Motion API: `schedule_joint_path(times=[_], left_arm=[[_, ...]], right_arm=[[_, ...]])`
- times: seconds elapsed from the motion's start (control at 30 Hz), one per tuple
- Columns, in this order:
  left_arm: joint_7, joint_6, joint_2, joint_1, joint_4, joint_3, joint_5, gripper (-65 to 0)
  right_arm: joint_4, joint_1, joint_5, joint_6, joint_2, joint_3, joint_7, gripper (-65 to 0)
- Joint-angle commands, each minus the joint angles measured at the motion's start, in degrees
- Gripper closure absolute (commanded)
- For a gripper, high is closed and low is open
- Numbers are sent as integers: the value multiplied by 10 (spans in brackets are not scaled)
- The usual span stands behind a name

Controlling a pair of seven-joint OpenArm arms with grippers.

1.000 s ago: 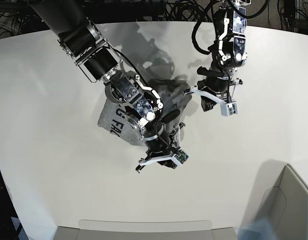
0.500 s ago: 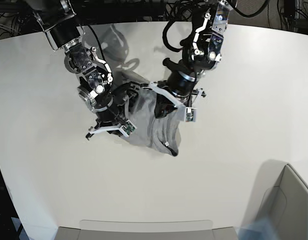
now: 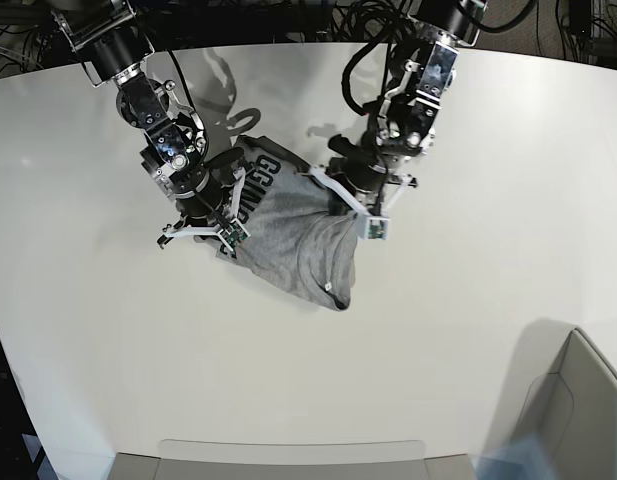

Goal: Fold the T-shirt properly
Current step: 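Press and tuck the folded bundle with the right gripper, then slide the folded bundle with the left gripper away from the right gripper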

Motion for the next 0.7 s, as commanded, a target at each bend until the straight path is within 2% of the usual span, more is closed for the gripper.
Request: schedule_joint_path(times=[0.0,0.23,0.4,0.47,0.53,0.67], left_arm=[[-14,3,-1,-10,11,-18,4,0],[-14,-1,-2,-72,-53,-48,4,0],[-14,3,-1,-64,60,-55,3,0],[-14,3,3,-41,108,-64,3,0],[-14,3,5,-20,137,-60,1,0],[-14,3,25,27,143,-8,3,0]], right_arm=[[1,-7,4,8,9,1,-24,0],[33,-48,5,8,9,1,-24,0],[110,-45,6,7,8,6,-24,0],[146,-43,6,7,6,27,-24,0],[172,-38,7,7,-12,55,-24,0],[175,-10,6,12,-24,89,-28,0]])
